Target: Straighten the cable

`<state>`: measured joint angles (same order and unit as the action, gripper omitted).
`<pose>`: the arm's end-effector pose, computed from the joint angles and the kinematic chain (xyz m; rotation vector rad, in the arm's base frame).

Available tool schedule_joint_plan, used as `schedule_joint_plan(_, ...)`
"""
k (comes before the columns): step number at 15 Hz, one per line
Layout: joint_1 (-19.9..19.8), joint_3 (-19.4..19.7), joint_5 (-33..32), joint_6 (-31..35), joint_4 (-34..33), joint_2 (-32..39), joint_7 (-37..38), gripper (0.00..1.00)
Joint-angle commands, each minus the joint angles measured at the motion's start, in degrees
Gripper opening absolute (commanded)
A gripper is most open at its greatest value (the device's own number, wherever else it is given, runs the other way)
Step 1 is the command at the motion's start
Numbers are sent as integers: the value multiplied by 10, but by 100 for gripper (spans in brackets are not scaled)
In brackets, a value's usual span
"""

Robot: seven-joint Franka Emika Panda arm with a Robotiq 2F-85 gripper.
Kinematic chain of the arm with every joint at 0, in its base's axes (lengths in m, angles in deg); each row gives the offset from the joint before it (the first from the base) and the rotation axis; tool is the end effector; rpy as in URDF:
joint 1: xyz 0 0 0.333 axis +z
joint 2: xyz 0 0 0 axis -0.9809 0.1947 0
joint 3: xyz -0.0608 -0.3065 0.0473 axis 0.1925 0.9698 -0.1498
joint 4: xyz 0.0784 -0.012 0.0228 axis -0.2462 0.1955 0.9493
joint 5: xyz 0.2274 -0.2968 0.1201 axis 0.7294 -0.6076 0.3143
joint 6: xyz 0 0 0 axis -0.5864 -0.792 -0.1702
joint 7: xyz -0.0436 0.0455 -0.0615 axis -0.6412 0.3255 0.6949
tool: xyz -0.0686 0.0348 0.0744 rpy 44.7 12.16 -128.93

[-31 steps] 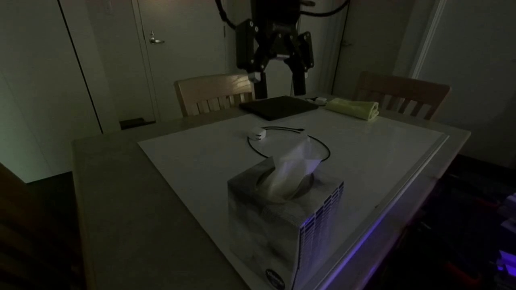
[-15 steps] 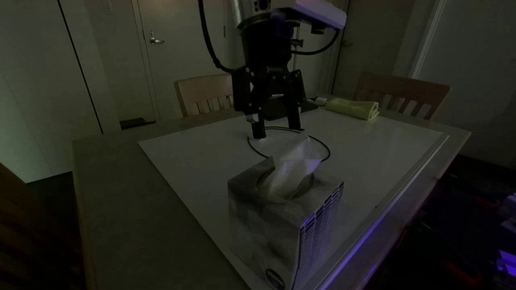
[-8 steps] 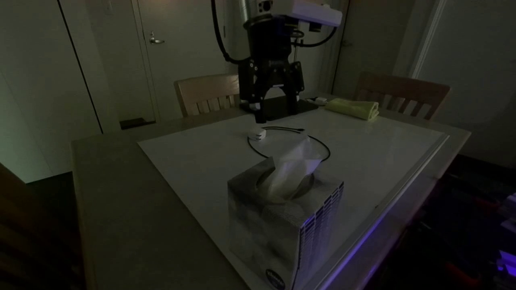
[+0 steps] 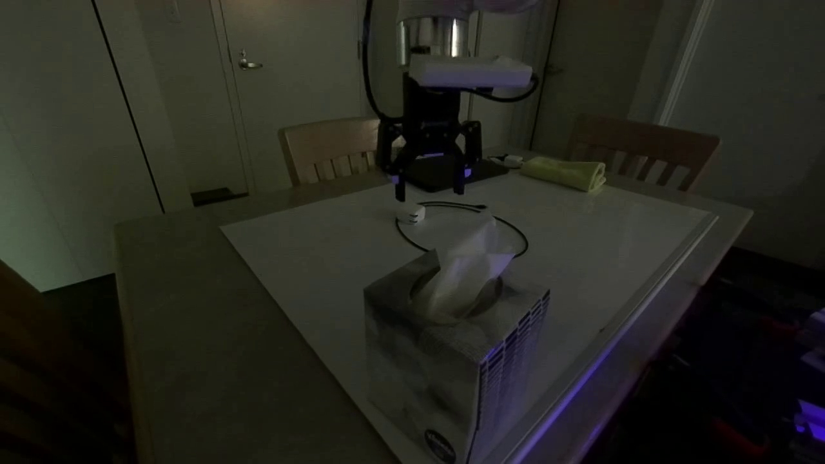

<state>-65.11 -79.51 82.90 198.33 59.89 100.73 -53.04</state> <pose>0.5412 0.1907 0.2526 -3.0810 0.4471 0.1571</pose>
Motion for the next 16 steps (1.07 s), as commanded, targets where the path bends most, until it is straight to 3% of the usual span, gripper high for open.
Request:
schedule_joint_plan(1, 6, 11, -12, 6, 1, 7, 25, 100)
schedule_joint_plan(6, 8, 14, -17, 6, -1, 12, 31, 100)
schedule_joint_plan(16, 48, 92, -136, 90, -39, 83, 306, 100)
